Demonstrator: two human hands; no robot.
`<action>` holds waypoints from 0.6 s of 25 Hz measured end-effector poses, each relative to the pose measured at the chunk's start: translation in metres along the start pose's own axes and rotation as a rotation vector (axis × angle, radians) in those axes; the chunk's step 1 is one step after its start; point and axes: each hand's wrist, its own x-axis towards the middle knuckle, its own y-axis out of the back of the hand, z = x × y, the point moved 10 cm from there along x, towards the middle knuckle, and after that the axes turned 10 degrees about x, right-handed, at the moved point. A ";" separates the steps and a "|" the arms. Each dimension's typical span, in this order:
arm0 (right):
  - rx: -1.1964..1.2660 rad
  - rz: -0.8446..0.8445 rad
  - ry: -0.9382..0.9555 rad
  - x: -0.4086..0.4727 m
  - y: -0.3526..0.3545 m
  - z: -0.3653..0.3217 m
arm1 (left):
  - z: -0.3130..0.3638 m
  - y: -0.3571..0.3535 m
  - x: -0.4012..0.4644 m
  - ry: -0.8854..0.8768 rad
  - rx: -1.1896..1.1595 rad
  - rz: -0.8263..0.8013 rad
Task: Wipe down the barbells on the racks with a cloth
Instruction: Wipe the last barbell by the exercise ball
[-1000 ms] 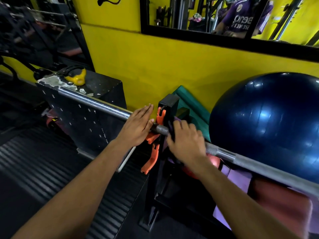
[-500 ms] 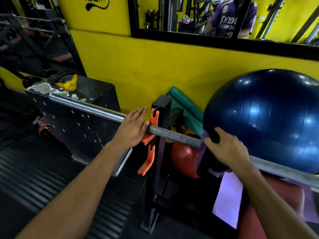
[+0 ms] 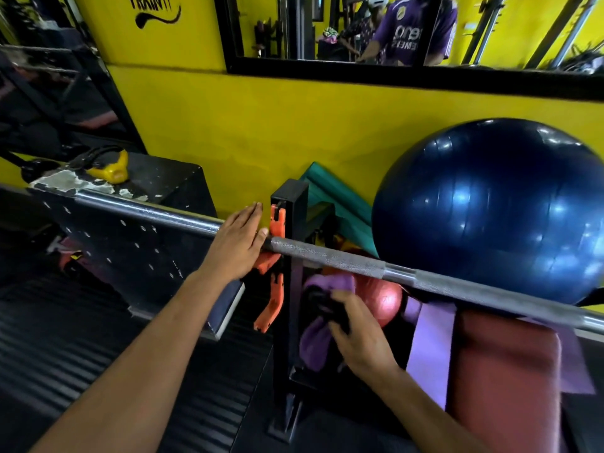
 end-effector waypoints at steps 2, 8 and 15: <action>0.546 0.378 -0.458 -0.046 0.038 0.062 | 0.001 0.000 -0.001 0.007 -0.001 -0.002; 1.453 0.979 -0.726 -0.073 0.077 0.116 | 0.001 0.003 -0.003 -0.013 -0.053 0.040; 1.536 0.912 -0.736 -0.003 0.010 0.066 | -0.019 0.007 -0.007 0.029 -0.196 0.114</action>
